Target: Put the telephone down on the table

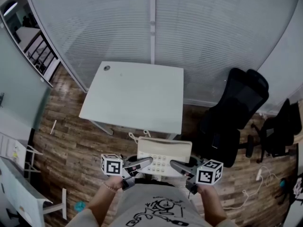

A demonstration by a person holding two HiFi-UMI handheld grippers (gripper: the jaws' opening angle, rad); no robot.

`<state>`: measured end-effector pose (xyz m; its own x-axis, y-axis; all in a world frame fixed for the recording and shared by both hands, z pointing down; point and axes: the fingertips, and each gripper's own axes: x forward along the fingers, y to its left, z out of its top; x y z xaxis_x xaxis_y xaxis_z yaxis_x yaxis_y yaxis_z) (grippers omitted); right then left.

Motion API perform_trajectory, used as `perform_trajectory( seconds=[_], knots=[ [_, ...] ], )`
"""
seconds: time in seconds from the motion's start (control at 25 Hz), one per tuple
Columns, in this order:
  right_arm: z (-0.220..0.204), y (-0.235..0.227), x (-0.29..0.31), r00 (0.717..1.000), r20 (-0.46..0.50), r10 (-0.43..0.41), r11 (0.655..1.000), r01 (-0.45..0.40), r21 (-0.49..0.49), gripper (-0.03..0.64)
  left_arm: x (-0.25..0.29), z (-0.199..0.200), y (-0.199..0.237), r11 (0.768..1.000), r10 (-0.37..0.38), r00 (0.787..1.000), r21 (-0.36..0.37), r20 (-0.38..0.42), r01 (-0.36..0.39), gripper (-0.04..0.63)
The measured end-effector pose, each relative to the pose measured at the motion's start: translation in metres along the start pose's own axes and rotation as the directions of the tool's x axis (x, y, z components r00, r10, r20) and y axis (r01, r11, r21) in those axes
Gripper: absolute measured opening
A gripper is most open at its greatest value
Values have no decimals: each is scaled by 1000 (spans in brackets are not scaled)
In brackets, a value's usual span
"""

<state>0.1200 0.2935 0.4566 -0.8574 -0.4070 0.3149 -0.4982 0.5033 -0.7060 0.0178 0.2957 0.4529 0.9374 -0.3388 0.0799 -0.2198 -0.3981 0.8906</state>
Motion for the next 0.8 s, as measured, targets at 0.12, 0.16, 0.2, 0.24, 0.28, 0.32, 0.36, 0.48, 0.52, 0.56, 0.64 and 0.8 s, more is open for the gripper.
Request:
perform_trajectory(
  seconds=[0.12, 0.16, 0.2, 0.24, 0.28, 0.32, 0.36, 0.48, 0.52, 0.56, 0.64, 0.8],
  knots=[
    [3, -2, -3, 1000, -3, 4, 1000, -4, 0, 305, 4, 0, 0, 1000, 4, 1000, -6, 8, -4, 163],
    [4, -2, -4, 1000, -3, 5, 1000, -5, 0, 305, 5, 0, 0, 1000, 6, 1000, -8, 9, -6, 163],
    [5, -3, -4, 1000, -3, 6, 1000, -6, 2, 305, 6, 0, 0, 1000, 7, 1000, -9, 10, -7, 163],
    [6, -3, -5, 1000, -1, 8, 1000, -8, 3, 305, 7, 1, -1, 1000, 8, 1000, -9, 10, -8, 163],
    [7, -4, -5, 1000, 0, 9, 1000, -9, 4, 305, 8, 2, -1, 1000, 8, 1000, -8, 9, -8, 163],
    [8, -5, -5, 1000, 1, 10, 1000, -10, 5, 305, 9, 3, -1, 1000, 9, 1000, -6, 8, -9, 163],
    [9, -6, -5, 1000, 2, 10, 1000, -10, 5, 305, 10, 4, -1, 1000, 10, 1000, -4, 6, -10, 163],
    [11, -9, -3, 1000, 3, 8, 1000, -8, 8, 305, 12, 7, 1, 1000, 11, 1000, -2, 1, -11, 163],
    [13, -10, -2, 1000, 3, 7, 1000, -7, 9, 305, 13, 9, 2, 1000, 10, 1000, -2, 2, -10, 164],
    [14, -11, -1, 1000, 4, 6, 1000, -6, 9, 305, 13, 11, 3, 1000, 9, 1000, -2, 2, -9, 163],
    [16, -12, 1, 1000, 3, 4, 1000, -4, 9, 305, 13, 14, 5, 1000, 10, 1000, 2, 1, -10, 163],
    [25, -15, 7, 1000, 2, 3, 1000, -3, 7, 305, 15, 23, 8, 1000, 6, 1000, -5, 6, -6, 163]
  ],
)
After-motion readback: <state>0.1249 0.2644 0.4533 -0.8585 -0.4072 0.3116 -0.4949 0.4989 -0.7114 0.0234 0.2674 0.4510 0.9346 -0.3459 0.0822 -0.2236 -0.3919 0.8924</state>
